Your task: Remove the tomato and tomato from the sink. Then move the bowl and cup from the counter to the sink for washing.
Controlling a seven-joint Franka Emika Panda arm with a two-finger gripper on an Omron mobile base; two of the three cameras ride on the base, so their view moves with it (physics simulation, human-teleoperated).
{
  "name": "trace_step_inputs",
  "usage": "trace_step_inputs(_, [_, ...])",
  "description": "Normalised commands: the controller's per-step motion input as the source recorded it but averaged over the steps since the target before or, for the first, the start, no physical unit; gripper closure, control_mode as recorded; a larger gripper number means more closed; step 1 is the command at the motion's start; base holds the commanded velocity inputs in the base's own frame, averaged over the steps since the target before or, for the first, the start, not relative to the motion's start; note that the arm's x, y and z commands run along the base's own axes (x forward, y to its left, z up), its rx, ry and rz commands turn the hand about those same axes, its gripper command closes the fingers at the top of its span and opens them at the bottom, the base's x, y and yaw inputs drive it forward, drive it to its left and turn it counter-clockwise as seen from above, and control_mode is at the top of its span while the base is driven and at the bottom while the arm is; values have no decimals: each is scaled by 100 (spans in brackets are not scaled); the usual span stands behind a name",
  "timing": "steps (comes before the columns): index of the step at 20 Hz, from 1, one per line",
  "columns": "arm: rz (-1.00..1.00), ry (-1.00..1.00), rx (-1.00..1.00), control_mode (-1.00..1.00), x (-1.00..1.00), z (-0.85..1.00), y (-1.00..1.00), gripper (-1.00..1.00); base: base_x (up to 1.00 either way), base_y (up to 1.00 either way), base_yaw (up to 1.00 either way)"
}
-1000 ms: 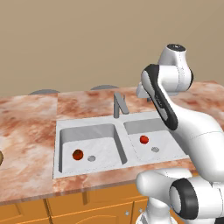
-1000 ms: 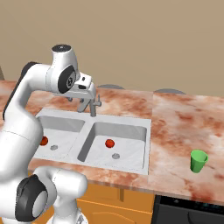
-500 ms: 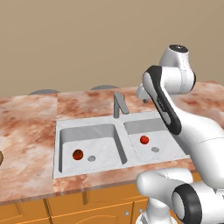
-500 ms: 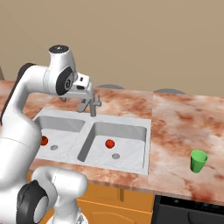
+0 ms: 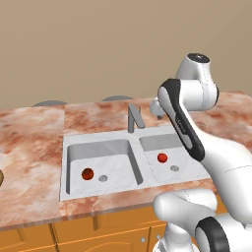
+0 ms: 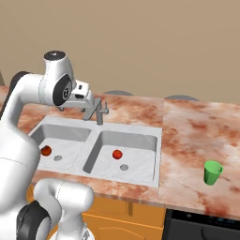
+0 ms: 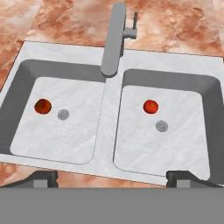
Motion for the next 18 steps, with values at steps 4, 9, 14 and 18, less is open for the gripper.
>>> trace_step_inputs(4, [0, 0, 0, -100, -15, 0, 22, -100, 0, 0, 0])
trace_step_inputs(9, [0, 0, 0, -100, -14, 0, 26, -100, 0, 0, 0])
trace_step_inputs(14, [0, 0, 0, -100, -16, 0, 31, -100, 0, 0, 0])
trace_step_inputs(18, [0, 0, 0, -100, -16, 0, 30, -100, 0, 0, 0])
